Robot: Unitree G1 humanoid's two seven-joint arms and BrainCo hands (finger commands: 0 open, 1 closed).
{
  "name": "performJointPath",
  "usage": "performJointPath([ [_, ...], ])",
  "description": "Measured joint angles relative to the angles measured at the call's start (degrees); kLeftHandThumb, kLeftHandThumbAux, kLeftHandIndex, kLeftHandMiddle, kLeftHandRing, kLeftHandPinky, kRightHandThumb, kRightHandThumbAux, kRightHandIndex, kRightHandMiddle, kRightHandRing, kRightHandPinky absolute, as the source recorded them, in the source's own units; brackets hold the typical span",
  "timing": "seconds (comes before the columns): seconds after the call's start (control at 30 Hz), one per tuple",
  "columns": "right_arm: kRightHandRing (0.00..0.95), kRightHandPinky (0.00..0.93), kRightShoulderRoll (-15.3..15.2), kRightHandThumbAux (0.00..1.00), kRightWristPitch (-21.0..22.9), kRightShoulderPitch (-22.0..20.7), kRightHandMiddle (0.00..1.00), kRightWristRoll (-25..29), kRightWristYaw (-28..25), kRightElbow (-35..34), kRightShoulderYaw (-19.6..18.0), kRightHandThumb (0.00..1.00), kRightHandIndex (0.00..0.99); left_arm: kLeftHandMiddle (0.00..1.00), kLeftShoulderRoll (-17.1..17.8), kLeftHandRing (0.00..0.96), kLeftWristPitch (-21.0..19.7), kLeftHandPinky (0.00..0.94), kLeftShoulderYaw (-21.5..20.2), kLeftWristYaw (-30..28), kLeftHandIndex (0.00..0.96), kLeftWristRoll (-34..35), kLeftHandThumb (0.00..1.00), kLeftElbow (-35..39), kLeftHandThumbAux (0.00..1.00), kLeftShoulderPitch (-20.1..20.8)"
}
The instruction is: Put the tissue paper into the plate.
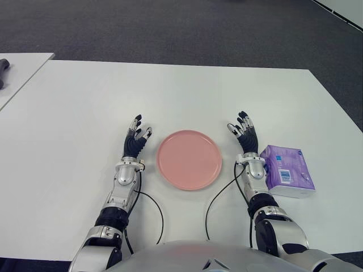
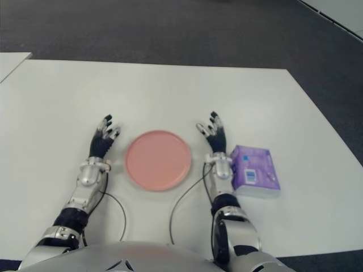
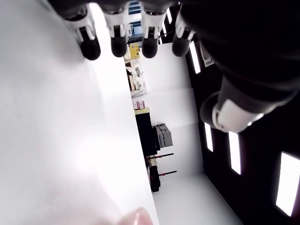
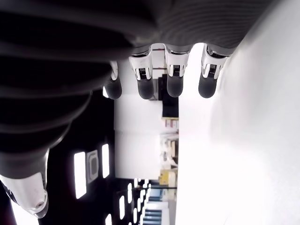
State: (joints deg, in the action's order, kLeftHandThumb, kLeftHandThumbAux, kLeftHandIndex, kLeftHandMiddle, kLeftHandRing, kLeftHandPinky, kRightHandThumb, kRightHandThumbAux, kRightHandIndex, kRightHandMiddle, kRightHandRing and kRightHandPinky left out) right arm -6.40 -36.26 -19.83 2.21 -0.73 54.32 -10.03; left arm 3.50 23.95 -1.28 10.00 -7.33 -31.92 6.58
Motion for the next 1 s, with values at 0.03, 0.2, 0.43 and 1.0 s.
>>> performJointPath([
  [0.03, 0.042, 0.075, -0.1, 0.607, 0.0, 0.0, 0.045, 0.0, -0.1, 0.1, 0.0, 0.116, 0.018, 0.000, -0.1, 0.000, -0.1, 0.000, 0.0, 0.0, 0.000, 0.0, 0.037, 0.0, 0.563, 0.1],
  [0.2, 0.042, 0.075, -0.4, 0.607, 0.0, -0.2, 0.045, 0.1, -0.3, 0.4, -0.1, 0.116, 0.018, 0.000, -0.4, 0.000, -0.2, 0.000, 0.0, 0.3, 0.000, 0.0, 0.036, 0.0, 0.564, 0.2],
  [0.43, 0.046, 0.078, -1.0, 0.605, 0.4, -0.6, 0.051, 0.1, -0.8, 0.7, -0.2, 0.123, 0.025, 0.000, -1.2, 0.000, -0.6, 0.000, 0.1, 1.1, 0.000, -0.1, 0.028, 0.0, 0.562, 0.4],
  [1.0, 0.010, 0.019, -2.6, 0.566, 20.8, -5.3, 0.044, -12.2, -2.3, -36.4, 5.0, 0.293, 0.040, 0.000, -2.3, 0.000, -0.5, 0.000, 0.2, 1.3, 0.000, -0.1, 0.026, 0.1, 0.568, 1.6],
])
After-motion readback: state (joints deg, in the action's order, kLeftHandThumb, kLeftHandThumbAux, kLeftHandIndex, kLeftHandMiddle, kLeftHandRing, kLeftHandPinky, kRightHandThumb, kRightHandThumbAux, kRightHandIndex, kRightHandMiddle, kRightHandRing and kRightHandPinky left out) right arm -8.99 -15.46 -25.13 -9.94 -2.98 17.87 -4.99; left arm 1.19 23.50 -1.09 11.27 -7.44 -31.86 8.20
